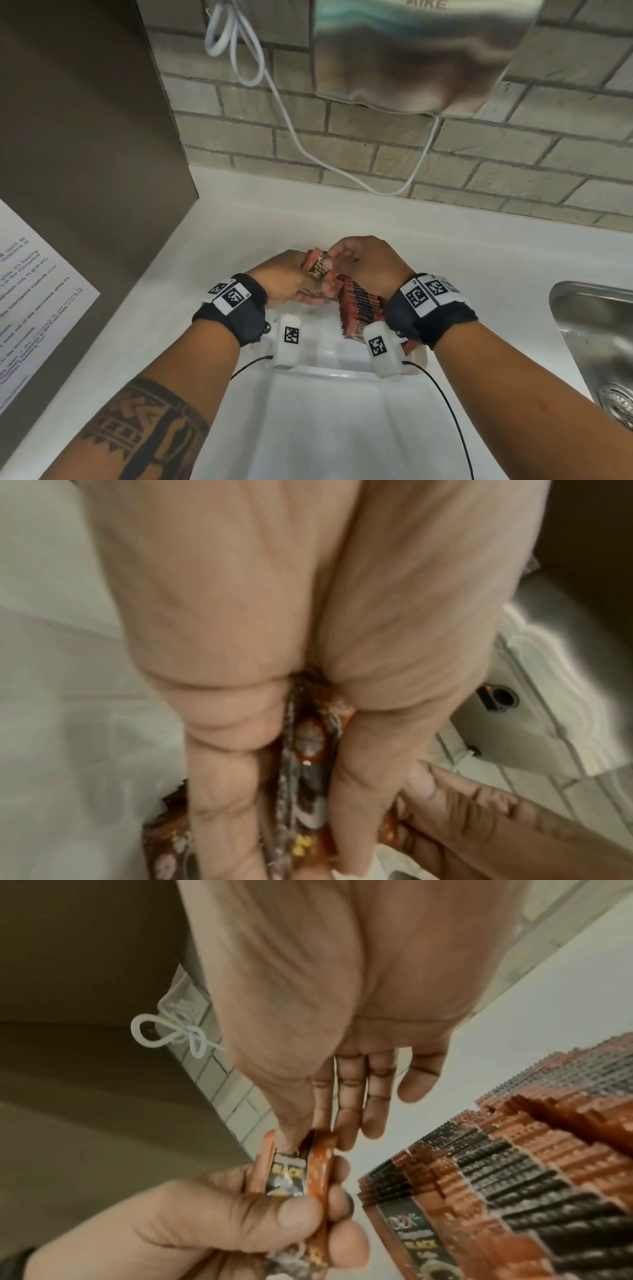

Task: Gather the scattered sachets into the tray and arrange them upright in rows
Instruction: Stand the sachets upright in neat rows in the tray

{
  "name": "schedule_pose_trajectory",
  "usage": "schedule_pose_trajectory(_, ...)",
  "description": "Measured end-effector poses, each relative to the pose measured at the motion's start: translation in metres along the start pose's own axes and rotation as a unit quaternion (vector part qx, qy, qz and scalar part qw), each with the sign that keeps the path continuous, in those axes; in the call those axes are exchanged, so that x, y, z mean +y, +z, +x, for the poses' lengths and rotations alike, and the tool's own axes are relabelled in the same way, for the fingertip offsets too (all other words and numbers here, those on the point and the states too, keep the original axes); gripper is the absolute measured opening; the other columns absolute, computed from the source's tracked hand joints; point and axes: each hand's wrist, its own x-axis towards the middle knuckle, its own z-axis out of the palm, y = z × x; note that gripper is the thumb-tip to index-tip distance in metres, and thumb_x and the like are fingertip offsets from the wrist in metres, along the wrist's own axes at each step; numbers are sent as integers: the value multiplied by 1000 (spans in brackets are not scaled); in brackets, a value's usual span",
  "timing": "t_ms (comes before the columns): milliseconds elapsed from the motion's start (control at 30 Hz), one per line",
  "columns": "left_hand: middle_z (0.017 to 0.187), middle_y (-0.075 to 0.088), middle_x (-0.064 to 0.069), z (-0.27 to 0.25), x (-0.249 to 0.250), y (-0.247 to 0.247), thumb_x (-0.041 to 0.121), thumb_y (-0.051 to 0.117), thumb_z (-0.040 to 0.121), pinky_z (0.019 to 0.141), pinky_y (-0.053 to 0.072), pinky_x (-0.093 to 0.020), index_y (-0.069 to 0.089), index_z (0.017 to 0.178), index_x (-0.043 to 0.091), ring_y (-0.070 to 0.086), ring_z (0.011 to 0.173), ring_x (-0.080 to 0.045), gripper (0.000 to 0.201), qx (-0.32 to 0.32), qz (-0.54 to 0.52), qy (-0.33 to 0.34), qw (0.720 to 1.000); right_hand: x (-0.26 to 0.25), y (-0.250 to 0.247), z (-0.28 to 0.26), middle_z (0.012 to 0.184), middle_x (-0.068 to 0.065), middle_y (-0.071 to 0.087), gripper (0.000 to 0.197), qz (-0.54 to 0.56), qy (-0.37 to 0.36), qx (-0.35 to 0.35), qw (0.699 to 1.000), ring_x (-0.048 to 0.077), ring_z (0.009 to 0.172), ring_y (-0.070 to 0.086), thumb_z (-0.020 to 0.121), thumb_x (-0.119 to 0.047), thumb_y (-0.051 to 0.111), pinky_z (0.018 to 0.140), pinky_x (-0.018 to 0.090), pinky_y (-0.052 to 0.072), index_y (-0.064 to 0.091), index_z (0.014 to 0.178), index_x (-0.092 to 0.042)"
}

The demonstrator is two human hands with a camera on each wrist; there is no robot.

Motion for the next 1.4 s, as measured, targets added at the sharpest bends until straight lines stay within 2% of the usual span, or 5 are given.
schedule_pose_trajectory(333,97,77,-17,-6,2,7,8,88,75,87,60,-49,77,101,1,75,93,-32,29,143,66,103,982,-20,-13,-4,76,1,76,9,153,7,78,985,11,65,69,78,-22,85,68,28,57,77,79,-18)
schedule_pose_trajectory(633,74,54,1,-5,-2,6,38,83,79,64,43,-26,58,84,9,56,75,-18,39,163,440,-99,877,-2,12,8,77,-14,70,5,-57,61,49,995,8,84,65,79,-32,78,79,26,52,79,75,-29)
schedule_pose_trajectory(967,68,64,0,16,-11,16,28,67,90,52,42,-21,62,65,15,55,55,-14,28,107,418,-131,892,10,28,17,73,-15,70,12,-94,77,56,991,23,96,62,69,-42,72,90,47,52,71,60,-51)
schedule_pose_trajectory(1267,92,77,-15,16,-8,20,21,61,99,38,35,-17,64,88,3,73,73,-24,21,125,245,-176,945,8,5,18,85,-21,57,7,-42,47,63,996,-3,80,55,85,-31,75,68,9,38,79,80,-27)
schedule_pose_trajectory(1400,89,75,-16,17,-10,17,24,60,98,47,42,-23,63,89,1,65,68,-27,25,146,248,-192,938,9,-8,15,100,-14,58,7,-14,29,95,995,-1,90,53,83,-38,77,77,18,39,77,82,-30)
